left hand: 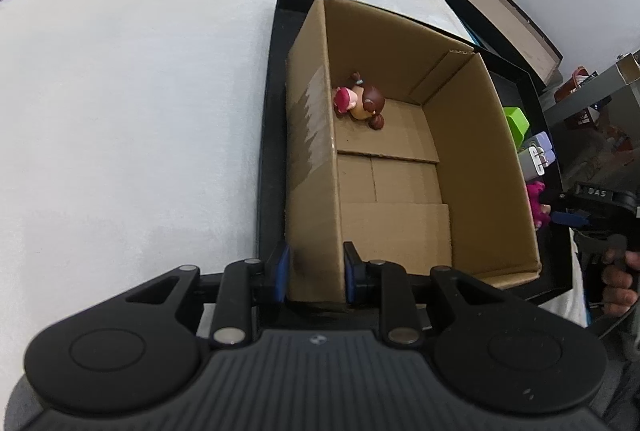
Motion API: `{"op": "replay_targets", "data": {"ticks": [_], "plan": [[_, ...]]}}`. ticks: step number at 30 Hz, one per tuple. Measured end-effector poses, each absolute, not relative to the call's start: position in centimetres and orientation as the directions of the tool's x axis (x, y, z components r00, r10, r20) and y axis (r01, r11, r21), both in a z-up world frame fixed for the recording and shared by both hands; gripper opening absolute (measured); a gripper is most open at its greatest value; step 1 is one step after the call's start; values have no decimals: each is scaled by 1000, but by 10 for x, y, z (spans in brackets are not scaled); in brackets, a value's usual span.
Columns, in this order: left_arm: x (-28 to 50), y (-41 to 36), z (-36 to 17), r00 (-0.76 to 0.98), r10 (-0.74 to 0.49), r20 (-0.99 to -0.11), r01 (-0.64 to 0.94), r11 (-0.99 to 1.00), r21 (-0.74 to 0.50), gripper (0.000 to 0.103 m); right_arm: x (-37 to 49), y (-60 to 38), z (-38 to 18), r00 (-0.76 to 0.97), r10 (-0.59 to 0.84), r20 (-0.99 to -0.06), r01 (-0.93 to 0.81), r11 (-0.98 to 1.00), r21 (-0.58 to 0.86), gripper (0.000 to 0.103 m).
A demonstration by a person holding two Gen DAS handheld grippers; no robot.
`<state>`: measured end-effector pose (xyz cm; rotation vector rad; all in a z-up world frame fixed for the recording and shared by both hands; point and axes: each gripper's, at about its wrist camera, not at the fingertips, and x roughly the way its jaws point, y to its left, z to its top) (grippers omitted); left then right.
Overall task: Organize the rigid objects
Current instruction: 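Move the right gripper to the magenta figure and grasp it, then lift the magenta figure with the right gripper and carry it over the box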
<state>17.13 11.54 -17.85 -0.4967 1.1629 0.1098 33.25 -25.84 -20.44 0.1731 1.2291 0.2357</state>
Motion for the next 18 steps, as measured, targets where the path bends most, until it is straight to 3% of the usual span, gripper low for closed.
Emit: {"op": "replay_targets", "data": {"ticks": [6,9,18], "plan": [[181,112,-182,326,-128,-937,-386,886,-256,24,331,-251,-207,307,315,-898,-150,948,281,56],[183,109,-180,317,-114,-942,-398,885,-241,21,332,-248,-212,274,349,-896,-177,934,310,37],[182,101,-167,311,-63,-948,-446,871,-204,21,330,-266,-219,235,415,-879,-176,908,381,35]]}}
